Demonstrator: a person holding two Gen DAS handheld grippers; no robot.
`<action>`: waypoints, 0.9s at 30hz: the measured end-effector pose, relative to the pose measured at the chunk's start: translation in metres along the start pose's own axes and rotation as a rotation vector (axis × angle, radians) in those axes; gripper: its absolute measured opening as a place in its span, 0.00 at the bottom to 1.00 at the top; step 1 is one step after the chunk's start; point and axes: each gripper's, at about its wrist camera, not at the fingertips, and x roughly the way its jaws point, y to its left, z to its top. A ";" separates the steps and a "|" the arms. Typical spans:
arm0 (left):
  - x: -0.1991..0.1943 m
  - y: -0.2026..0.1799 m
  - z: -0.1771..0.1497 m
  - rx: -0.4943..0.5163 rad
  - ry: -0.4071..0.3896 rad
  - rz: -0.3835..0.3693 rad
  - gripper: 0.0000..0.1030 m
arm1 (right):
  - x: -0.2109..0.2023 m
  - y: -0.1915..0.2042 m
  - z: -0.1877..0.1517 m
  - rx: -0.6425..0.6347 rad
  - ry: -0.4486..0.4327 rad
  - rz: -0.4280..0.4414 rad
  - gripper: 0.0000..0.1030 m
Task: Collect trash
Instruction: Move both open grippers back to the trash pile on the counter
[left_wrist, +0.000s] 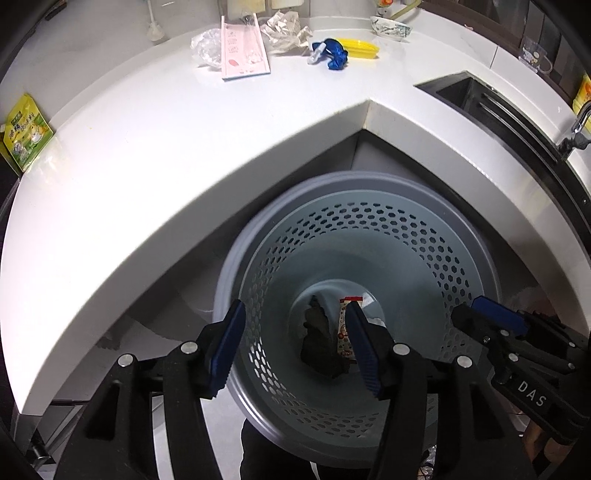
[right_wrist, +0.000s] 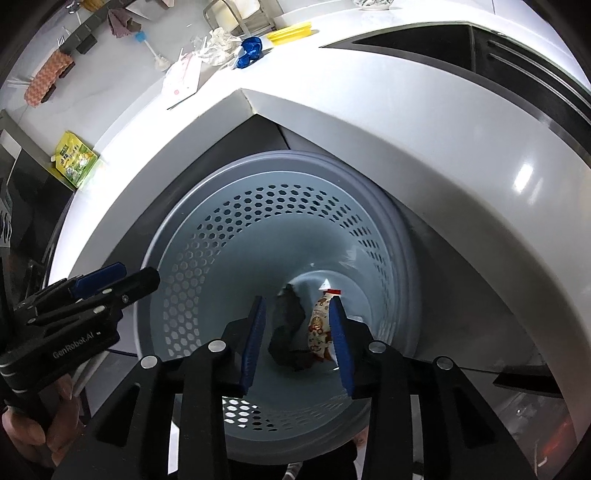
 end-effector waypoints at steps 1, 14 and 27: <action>-0.002 0.001 0.002 -0.001 -0.003 -0.001 0.54 | -0.001 0.001 0.000 0.001 0.000 0.002 0.33; -0.047 0.043 0.046 -0.032 -0.114 0.022 0.67 | -0.026 0.040 0.041 -0.032 -0.090 0.021 0.38; -0.064 0.093 0.122 -0.041 -0.254 0.031 0.75 | -0.034 0.085 0.124 -0.090 -0.221 -0.023 0.46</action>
